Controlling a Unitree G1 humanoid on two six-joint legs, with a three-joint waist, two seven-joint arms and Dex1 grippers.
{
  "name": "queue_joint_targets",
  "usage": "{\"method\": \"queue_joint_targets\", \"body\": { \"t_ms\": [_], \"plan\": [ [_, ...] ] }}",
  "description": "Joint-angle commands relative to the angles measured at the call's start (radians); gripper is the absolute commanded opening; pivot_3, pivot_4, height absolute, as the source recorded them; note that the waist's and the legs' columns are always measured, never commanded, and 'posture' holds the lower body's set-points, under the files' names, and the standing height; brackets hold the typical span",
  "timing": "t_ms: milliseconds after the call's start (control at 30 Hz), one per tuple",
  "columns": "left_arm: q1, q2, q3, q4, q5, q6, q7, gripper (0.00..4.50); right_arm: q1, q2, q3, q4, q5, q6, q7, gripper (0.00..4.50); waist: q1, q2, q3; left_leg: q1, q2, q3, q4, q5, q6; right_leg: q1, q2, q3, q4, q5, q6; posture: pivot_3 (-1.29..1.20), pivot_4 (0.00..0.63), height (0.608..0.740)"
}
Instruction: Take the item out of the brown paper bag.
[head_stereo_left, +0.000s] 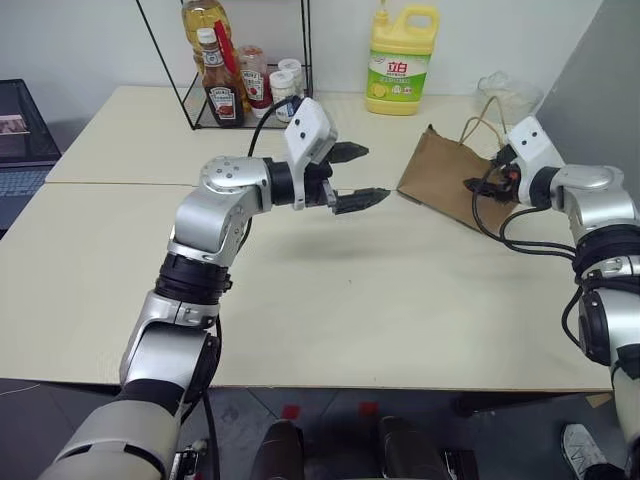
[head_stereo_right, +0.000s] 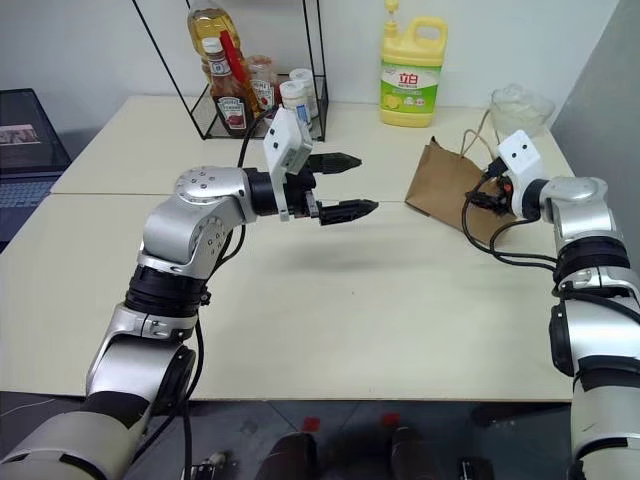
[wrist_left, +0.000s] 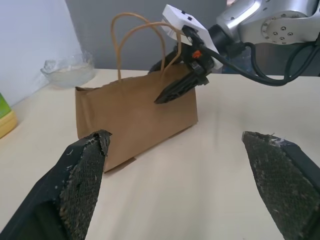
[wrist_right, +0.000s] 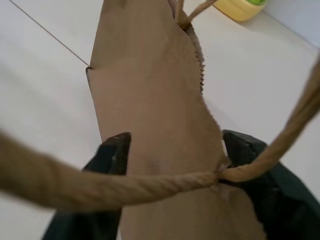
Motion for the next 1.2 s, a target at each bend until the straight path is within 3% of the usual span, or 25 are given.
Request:
{"method": "queue_joint_targets", "body": {
  "t_ms": [33,200,467,700,1200],
  "plan": [
    [0.002,0.020,0.030,-0.065,-0.003,0.014,0.017,4.50,-0.041,-0.016,0.005,0.014,-0.032,-0.060,0.003,1.84,-0.001,0.000,0.000,0.000,0.000,0.000,0.000,0.000,0.000,0.000,0.000,0.000,0.000,0.000,0.000,0.00,0.150,0.740],
    [0.012,0.029,0.036,-0.070,0.000,0.020,0.031,4.50,-0.050,-0.011,-0.003,0.038,-0.050,-0.096,-0.024,0.04,0.000,0.000,0.000,0.000,0.000,0.000,0.002,0.000,0.000,0.000,0.000,0.000,0.004,0.000,0.000,0.00,0.150,0.740],
    [0.125,0.114,0.063,-0.168,-0.020,0.078,0.025,4.50,-0.122,0.042,-0.012,0.004,-0.045,-0.129,-0.027,0.01,-0.014,0.001,0.001,0.000,0.000,0.000,0.008,0.000,0.000,-0.002,0.000,0.001,0.011,0.000,0.000,0.00,0.150,0.740],
    [0.362,0.223,0.182,-0.349,-0.062,0.162,0.079,4.50,-0.177,0.198,0.037,-0.071,-0.057,-0.123,0.039,0.01,-0.047,0.004,0.003,0.000,0.001,0.000,0.009,0.000,0.000,-0.005,0.001,0.001,0.015,0.000,0.000,0.00,0.150,0.740],
    [0.727,0.209,0.442,-0.726,-0.182,0.376,0.372,4.50,-0.304,0.521,0.153,0.098,-0.161,-0.145,-0.042,0.01,-0.032,0.004,0.003,-0.001,0.000,-0.001,0.012,0.000,0.000,-0.006,0.000,0.000,0.023,0.000,0.000,0.00,0.150,0.740]
  ]
}}
